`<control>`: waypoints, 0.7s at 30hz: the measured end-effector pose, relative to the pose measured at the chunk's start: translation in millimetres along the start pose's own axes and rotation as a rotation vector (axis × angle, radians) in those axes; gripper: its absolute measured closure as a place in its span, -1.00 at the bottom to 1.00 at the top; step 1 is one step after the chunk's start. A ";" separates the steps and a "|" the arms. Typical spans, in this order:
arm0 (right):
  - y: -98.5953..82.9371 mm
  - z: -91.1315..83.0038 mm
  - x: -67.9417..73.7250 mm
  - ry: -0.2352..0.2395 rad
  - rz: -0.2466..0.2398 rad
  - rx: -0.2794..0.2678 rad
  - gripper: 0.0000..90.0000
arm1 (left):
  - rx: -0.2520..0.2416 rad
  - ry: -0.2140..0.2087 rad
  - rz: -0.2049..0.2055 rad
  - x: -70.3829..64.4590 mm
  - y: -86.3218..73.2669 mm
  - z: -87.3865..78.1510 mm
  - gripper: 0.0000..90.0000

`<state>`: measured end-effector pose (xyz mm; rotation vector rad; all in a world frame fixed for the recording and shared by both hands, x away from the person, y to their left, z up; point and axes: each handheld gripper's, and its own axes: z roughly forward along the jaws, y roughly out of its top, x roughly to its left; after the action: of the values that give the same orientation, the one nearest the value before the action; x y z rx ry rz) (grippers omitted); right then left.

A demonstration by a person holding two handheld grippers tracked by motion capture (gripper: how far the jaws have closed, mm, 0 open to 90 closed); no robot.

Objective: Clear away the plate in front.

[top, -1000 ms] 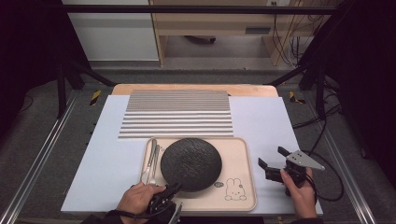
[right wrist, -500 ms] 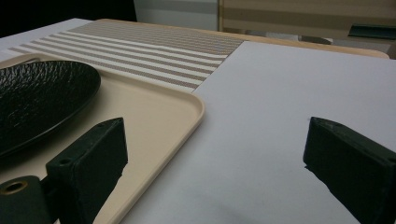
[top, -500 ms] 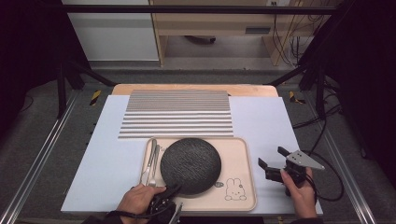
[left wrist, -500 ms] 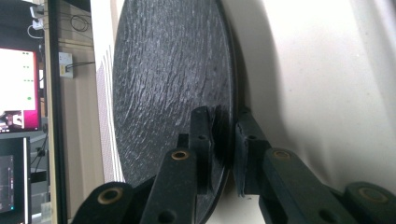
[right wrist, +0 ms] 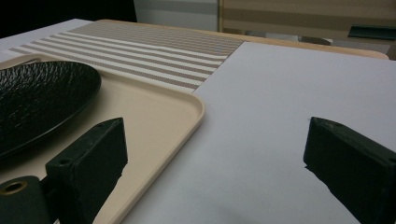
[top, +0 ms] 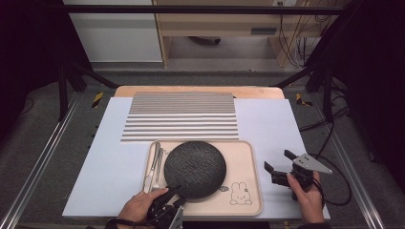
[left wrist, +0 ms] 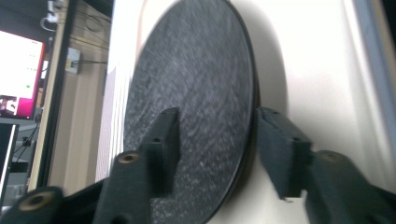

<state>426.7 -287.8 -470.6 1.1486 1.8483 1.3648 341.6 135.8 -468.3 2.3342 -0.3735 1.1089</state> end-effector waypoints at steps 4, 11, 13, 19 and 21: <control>0.0 0.0 0.3 0.000 -0.004 0.002 -0.86 | -0.048 0.016 -0.061 2.8 7.1 -4.6 -0.10; 0.2 -0.6 0.5 -0.003 -0.001 0.000 -0.86 | -0.084 0.040 -0.236 15.4 19.4 -4.8 -0.51; 0.1 -0.4 0.5 -0.002 -0.002 0.001 -0.86 | -0.093 0.046 -0.285 20.3 20.7 -2.5 -0.57; 0.3 -1.0 0.9 -0.001 -0.002 -0.001 -0.86 | -0.090 0.087 -0.355 36.4 14.2 2.1 -0.66; 0.2 -1.1 0.7 -0.002 -0.001 -0.002 -0.86 | -0.094 0.101 -0.390 40.9 9.0 2.9 -0.70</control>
<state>425.6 -287.6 -470.0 1.1476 1.8460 1.3642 365.0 125.7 -434.8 2.1379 0.0659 0.9872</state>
